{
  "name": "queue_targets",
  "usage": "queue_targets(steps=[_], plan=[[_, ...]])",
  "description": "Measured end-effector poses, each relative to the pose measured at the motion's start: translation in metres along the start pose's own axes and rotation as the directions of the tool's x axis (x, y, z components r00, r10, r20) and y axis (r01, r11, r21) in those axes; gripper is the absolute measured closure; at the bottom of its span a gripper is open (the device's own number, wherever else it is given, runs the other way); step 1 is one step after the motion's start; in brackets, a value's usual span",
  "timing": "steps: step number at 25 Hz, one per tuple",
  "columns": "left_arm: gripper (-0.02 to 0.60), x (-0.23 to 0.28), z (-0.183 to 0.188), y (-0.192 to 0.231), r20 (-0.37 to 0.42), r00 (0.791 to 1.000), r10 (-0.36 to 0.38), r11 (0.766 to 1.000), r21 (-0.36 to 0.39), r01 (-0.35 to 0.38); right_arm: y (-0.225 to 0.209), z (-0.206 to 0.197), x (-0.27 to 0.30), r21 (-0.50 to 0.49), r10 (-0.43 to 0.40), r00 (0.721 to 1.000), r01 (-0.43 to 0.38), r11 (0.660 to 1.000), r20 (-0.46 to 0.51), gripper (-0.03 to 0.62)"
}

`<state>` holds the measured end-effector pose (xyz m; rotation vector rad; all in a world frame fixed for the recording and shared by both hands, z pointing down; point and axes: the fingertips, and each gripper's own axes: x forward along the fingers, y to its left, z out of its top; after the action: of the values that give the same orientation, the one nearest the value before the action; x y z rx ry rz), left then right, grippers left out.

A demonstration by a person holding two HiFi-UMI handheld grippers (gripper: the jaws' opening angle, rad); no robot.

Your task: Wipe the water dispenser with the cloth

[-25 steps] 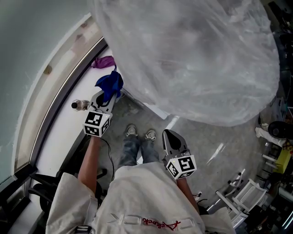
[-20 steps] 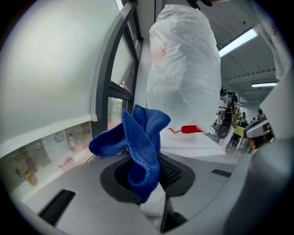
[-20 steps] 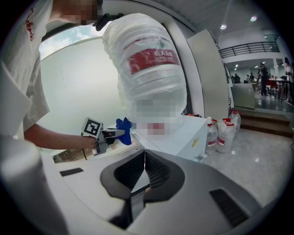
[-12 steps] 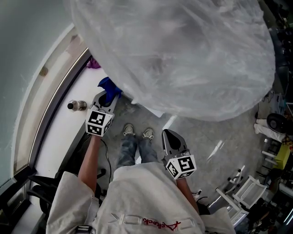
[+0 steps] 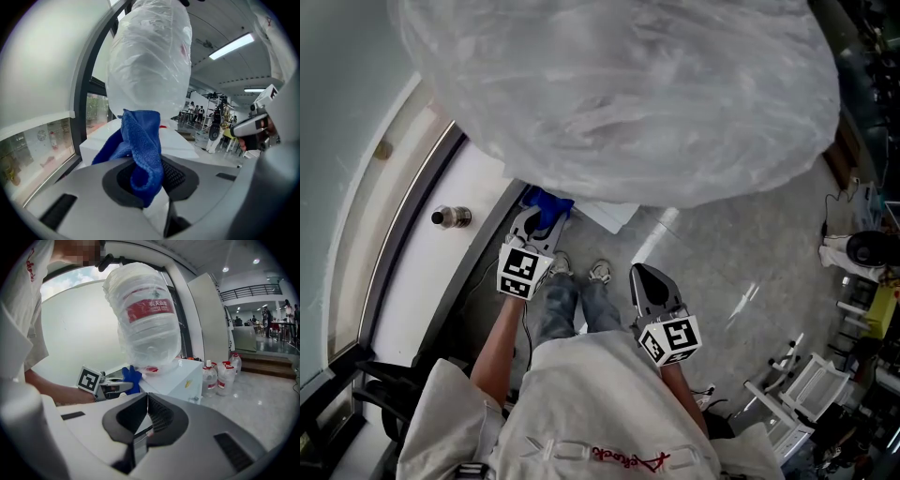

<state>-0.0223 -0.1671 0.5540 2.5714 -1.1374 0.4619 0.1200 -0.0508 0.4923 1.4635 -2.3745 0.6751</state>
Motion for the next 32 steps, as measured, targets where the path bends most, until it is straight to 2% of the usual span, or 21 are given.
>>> queue_targets(steps=[8, 21, 26, 29, 32], plan=[[0.495, 0.015, 0.000, -0.062, 0.002, 0.996, -0.094, 0.995, 0.034, 0.094, -0.012, -0.002, -0.008, 0.003, -0.009, 1.000, 0.009, 1.000, -0.001, 0.579], [0.495, 0.022, -0.006, -0.111, 0.001, 0.981, -0.195, 0.980, 0.050, 0.195, -0.016, -0.004, -0.012, -0.003, -0.011, 1.000, 0.011, 1.000, -0.008, 0.579], [0.495, 0.010, -0.001, -0.092, 0.044, 0.987, -0.154, 0.987, 0.055, 0.151, -0.009, -0.006, -0.008, -0.007, 0.003, 1.000, -0.003, 1.000, -0.013, 0.579], [0.495, -0.006, -0.003, -0.060, 0.057, 0.995, -0.083, 0.996, 0.046, 0.080, -0.004, -0.006, -0.005, -0.015, 0.019, 1.000, -0.020, 1.000, -0.020, 0.579], [0.495, -0.027, -0.012, -0.008, 0.059, 0.998, 0.020, 1.000, 0.016, -0.021, 0.007, -0.008, 0.002, -0.024, 0.041, 0.999, -0.041, 0.999, -0.026, 0.579]])
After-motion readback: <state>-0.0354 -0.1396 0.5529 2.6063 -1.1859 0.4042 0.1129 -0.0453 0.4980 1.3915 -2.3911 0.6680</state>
